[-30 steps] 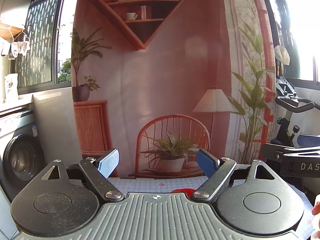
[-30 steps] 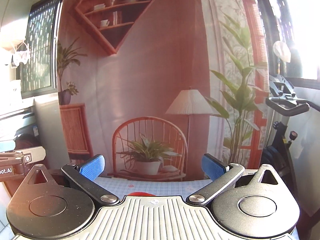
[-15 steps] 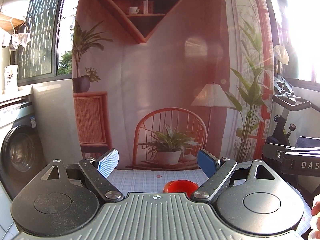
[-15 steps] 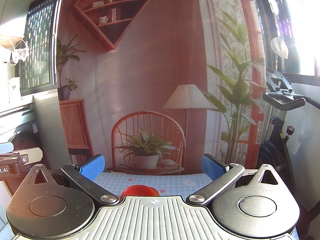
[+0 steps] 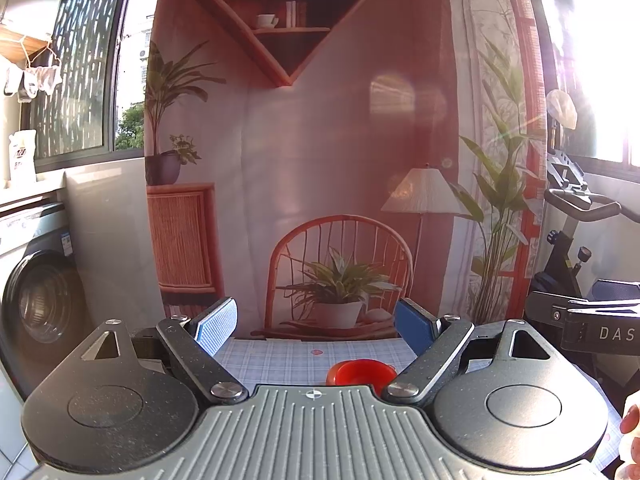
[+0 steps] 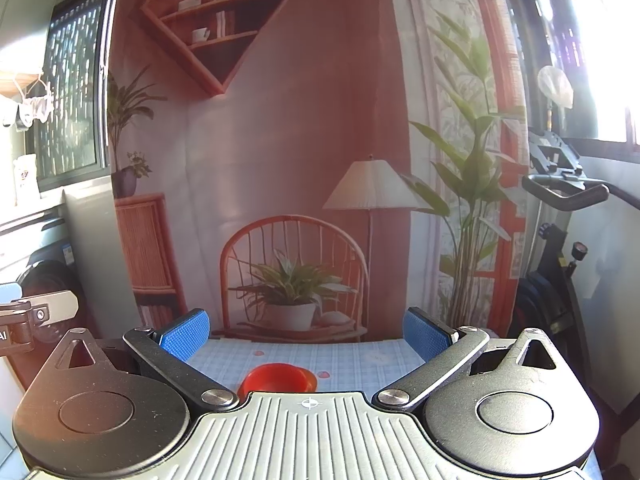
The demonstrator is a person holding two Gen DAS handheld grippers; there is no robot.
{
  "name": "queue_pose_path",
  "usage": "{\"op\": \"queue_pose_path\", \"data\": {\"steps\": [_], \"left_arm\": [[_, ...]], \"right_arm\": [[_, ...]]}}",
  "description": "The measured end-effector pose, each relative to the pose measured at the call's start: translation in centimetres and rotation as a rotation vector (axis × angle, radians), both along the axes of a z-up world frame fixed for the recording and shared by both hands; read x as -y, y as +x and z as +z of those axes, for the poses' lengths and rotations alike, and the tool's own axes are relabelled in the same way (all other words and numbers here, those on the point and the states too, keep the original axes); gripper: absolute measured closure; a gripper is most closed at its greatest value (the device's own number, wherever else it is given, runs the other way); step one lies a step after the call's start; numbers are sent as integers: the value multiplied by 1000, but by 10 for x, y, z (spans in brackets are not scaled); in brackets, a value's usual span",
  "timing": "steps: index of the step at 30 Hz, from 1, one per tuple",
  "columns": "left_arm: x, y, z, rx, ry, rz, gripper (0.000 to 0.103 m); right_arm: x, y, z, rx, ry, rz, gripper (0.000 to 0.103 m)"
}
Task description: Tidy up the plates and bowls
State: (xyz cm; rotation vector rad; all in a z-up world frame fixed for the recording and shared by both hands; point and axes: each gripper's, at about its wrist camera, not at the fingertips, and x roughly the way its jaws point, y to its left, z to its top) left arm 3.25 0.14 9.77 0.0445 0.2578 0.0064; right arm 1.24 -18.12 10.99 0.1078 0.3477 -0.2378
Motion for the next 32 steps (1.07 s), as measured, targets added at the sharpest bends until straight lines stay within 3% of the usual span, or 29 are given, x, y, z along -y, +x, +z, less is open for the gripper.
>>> {"op": "queue_pose_path", "data": {"steps": [32], "left_arm": [[-3,-1,2,2,-12,-2,15]], "right_arm": [[0,-2,-2,-6,9,-7,0]]}}
